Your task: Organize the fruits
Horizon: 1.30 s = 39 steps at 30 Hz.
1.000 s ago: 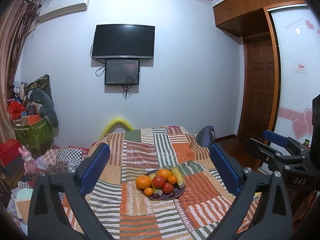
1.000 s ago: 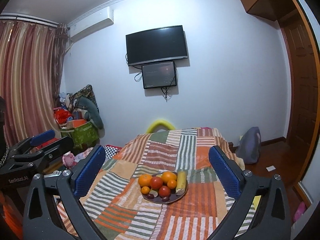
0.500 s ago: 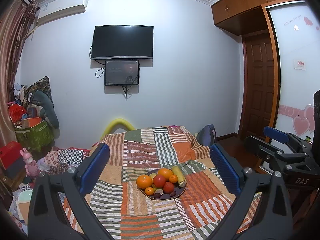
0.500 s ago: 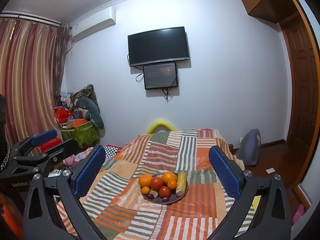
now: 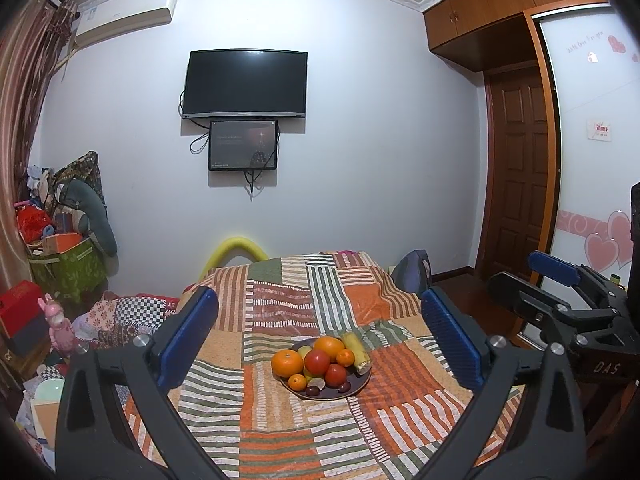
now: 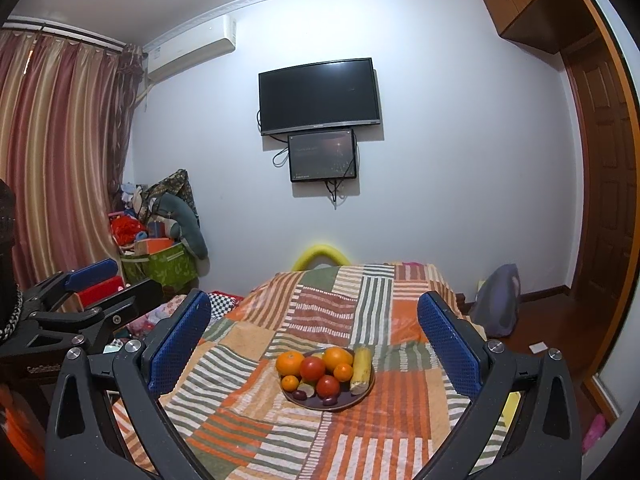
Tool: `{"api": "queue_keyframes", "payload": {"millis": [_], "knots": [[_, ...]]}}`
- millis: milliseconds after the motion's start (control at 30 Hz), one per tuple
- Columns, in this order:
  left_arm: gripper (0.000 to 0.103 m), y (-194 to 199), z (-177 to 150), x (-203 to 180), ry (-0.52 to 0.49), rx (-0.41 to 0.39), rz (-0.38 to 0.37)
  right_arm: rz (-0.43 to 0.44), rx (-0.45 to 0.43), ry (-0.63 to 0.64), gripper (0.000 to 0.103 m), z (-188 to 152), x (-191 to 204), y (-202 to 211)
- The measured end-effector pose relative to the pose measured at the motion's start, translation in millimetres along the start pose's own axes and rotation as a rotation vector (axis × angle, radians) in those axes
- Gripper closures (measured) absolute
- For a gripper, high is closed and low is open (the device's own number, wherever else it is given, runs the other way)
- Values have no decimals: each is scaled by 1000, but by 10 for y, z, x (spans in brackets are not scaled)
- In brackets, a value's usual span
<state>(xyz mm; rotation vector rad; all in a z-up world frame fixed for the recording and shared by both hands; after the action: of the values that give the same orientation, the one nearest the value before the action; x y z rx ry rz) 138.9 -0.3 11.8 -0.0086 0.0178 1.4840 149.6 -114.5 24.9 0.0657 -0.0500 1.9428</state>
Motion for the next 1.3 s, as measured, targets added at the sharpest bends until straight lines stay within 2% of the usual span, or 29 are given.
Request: {"api": "queue_keyframes", "payload": {"millis": [1300], "knots": [[0,-15,-4,-22,29,20,-11,-16,-22,-7,0,44,-31,32]]}}
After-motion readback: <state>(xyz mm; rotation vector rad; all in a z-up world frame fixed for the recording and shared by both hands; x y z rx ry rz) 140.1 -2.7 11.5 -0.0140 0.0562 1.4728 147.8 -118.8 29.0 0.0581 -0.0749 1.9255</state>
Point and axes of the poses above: each gripper's, at about its wrist camera, not at the fingertips, and y roughly against the way its jaws point, x to its left, z to its top, the point moved 9 cm from there along -y, roughly the way its jaws point, and after that the axes turned 12 degrees about -x, right-handed, at the moved point
